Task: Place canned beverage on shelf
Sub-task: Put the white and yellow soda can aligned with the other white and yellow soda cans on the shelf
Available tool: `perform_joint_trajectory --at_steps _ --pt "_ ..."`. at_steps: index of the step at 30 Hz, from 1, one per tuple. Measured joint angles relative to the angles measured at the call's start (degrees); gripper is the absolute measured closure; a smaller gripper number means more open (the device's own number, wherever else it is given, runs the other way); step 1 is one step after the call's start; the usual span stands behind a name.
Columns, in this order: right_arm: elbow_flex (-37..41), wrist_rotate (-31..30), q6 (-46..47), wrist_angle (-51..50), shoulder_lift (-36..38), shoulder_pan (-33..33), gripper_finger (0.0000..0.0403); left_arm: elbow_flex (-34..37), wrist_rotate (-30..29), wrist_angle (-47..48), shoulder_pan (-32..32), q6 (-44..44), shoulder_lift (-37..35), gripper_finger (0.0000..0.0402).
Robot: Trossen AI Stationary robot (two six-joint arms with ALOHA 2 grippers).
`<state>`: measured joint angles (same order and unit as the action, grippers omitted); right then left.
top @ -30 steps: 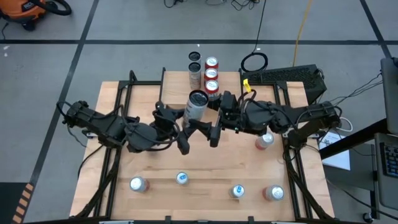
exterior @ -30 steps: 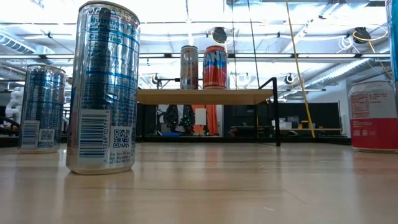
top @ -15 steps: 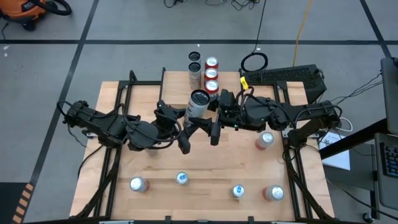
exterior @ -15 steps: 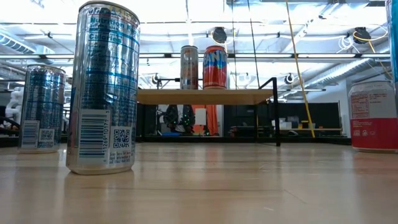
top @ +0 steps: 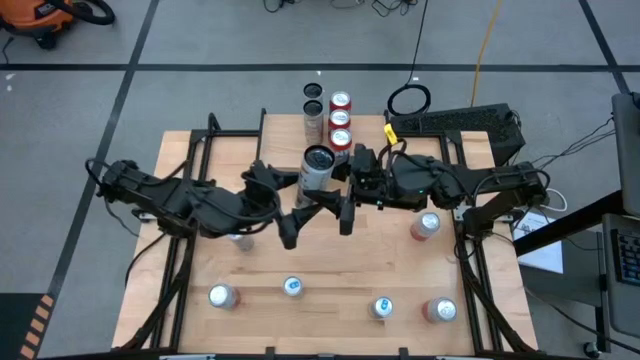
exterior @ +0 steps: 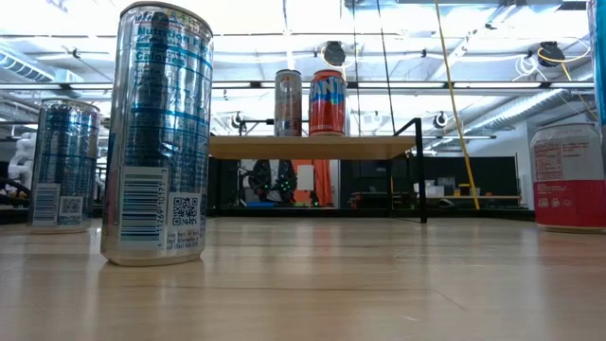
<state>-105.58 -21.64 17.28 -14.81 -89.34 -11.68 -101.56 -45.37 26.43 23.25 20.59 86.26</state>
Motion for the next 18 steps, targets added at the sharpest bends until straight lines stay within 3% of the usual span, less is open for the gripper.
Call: perform_joint_trajectory --at_steps 11,18 --pt "0.1 0.9 -0.4 -2.0 0.3 0.2 0.0165 0.0 3.4 0.4 0.1 1.4 -4.8 0.0028" --pt "0.1 7.9 1.0 -4.8 0.8 0.4 0.0165 0.0 0.5 0.7 0.0 -0.7 -7.2 0.0028"
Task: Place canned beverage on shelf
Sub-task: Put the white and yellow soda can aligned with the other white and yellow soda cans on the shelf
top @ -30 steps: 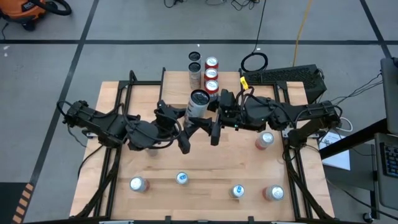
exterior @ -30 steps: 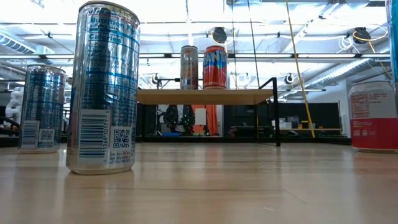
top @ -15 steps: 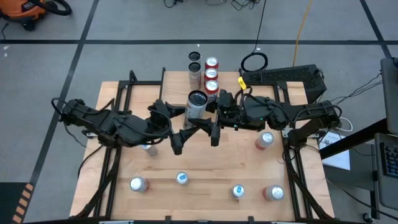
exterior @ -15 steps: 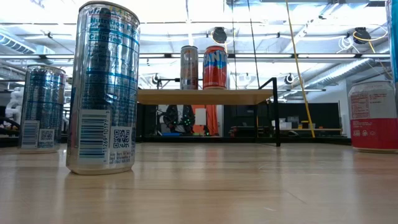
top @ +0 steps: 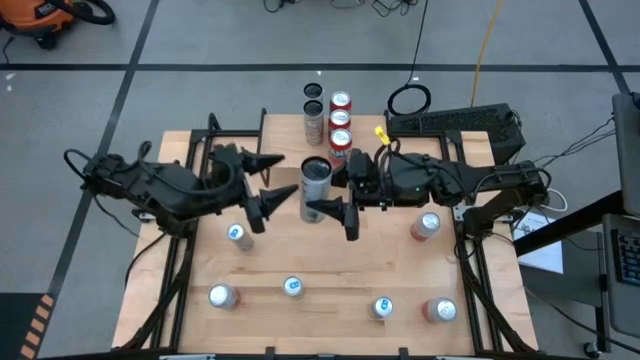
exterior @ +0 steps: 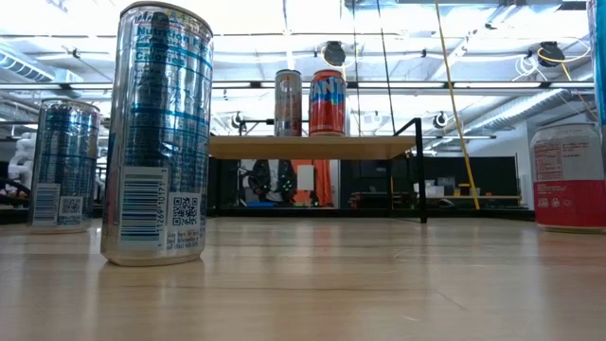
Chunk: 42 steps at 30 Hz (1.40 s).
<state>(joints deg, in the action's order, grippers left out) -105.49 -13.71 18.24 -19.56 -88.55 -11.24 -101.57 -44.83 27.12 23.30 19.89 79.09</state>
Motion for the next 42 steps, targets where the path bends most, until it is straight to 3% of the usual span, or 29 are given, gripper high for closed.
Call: perform_joint_trajectory --at_steps 4,7,10,14,16,32,42 --pt "0.0 4.1 0.8 -1.4 0.0 0.0 0.0165 0.0 -0.7 -0.8 0.0 -7.8 -0.7 0.0028" --pt "0.0 7.9 0.8 -2.5 0.0 0.0 0.0165 0.0 2.1 -1.4 0.0 -6.1 -1.4 0.0028" --pt "0.0 12.2 0.9 -2.7 0.0 0.1 0.0165 0.0 10.5 -1.5 -0.6 -3.8 -2.4 0.0029" --pt "0.0 15.9 1.4 -3.9 0.0 0.3 0.0165 0.0 26.7 -1.2 -4.0 0.3 -2.3 0.0029" --pt "0.0 17.4 1.6 -4.1 0.0 0.5 0.0165 0.0 31.0 -0.6 -5.3 0.8 -2.3 0.0029" --pt "-0.1 24.3 4.0 -7.3 0.0 1.2 0.0165 0.0 51.9 0.6 -15.1 -5.2 -1.0 0.0029" --pt "-0.1 24.9 6.6 -9.7 0.0 1.2 0.0165 0.0 59.8 -3.0 -17.3 -10.2 2.9 0.0029"
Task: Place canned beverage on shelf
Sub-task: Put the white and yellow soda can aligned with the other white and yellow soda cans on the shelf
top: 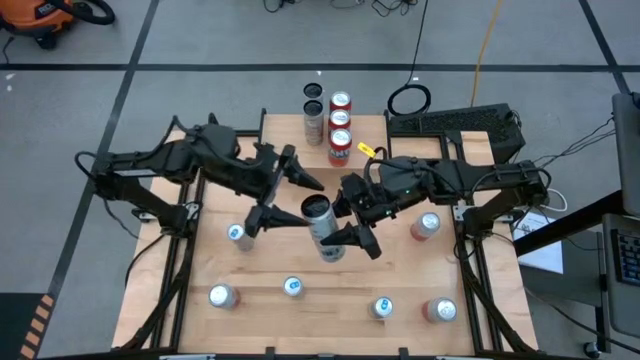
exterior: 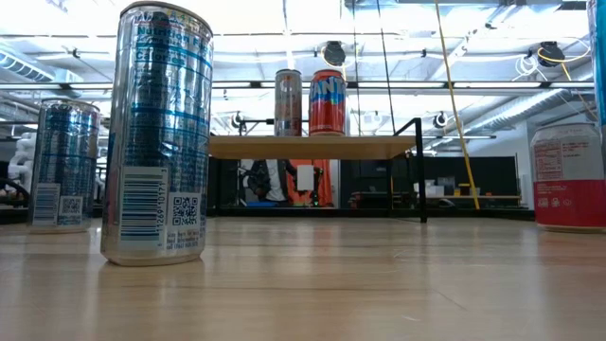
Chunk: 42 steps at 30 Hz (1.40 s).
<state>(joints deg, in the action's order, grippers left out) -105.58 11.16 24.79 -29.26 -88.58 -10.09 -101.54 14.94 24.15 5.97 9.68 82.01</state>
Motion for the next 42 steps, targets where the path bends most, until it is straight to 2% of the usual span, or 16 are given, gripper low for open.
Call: perform_joint_trajectory --at_steps 6,11,24,27,32,42 --pt "0.0 1.2 0.1 0.0 0.0 0.0 0.0165 0.0 5.0 -0.2 -0.5 0.3 2.7 0.0029" --pt "0.0 1.2 0.1 -1.1 0.0 0.0 0.0165 0.0 5.1 -1.7 -0.5 0.3 3.4 0.0035" --pt "0.0 1.2 -0.6 -2.7 0.0 0.0 0.0165 0.0 4.5 -0.6 -0.5 0.4 3.3 0.0112" --pt "0.0 1.3 -0.6 -2.9 0.0 0.0 0.0165 0.0 4.1 -0.6 -0.5 0.5 3.3 0.0115" --pt "0.0 2.1 0.0 -3.2 0.0 0.1 0.0165 0.0 -0.5 -0.6 -0.2 1.3 3.3 0.0115" --pt "0.0 3.0 -0.2 -3.8 0.0 0.0 0.0165 0.0 2.3 -0.1 0.5 3.5 3.3 0.0115"
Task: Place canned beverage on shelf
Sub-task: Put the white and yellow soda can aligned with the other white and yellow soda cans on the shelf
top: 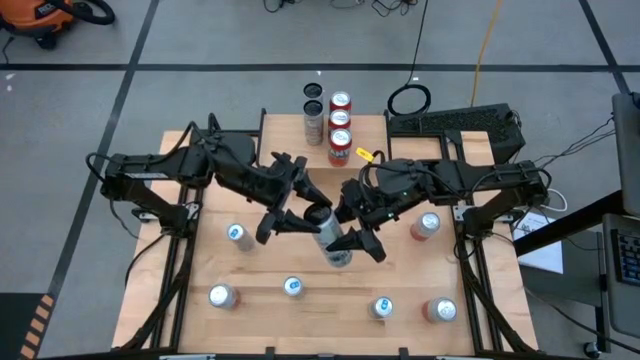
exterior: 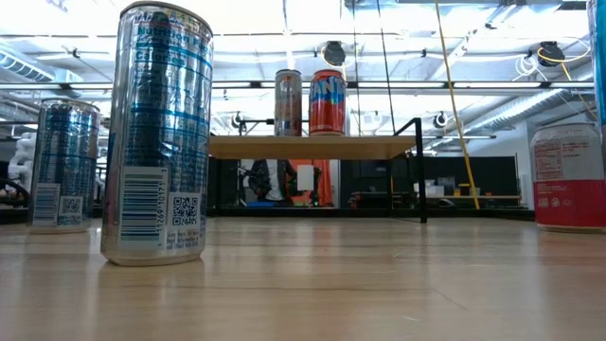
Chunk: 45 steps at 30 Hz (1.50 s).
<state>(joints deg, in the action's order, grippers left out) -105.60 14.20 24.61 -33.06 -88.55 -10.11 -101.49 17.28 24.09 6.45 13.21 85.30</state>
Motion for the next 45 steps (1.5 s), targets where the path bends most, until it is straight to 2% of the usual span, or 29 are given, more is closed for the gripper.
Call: perform_joint_trajectory --at_steps 4,12,18,28,31,39,45 --pt "0.0 -0.2 -0.2 -0.7 0.0 0.0 0.0165 0.0 -0.3 1.6 0.0 1.8 0.0 0.0107" --pt "0.0 -0.5 -0.3 -0.6 0.0 0.1 0.0165 0.0 -1.7 2.2 -0.1 0.0 0.0 0.0049" --pt "0.0 -0.4 -0.2 -0.5 0.0 0.1 0.0165 0.0 0.6 2.7 -0.7 -0.1 0.0 0.0046" --pt "0.0 -0.5 0.0 -0.5 0.0 0.9 0.0165 0.0 0.6 4.5 -0.7 -0.3 0.0 0.0046" --pt "0.0 -0.5 0.0 -0.4 0.0 1.2 0.0165 0.0 0.6 4.5 -0.8 -0.3 0.0 0.0059" --pt "0.0 -1.2 0.2 -0.2 0.0 1.1 0.0164 0.0 0.5 4.5 -0.8 -0.5 0.0 0.0126" --pt "0.0 -2.9 1.8 -0.6 0.0 1.1 0.0138 0.0 0.4 4.8 -0.8 -0.5 0.0 0.0144"
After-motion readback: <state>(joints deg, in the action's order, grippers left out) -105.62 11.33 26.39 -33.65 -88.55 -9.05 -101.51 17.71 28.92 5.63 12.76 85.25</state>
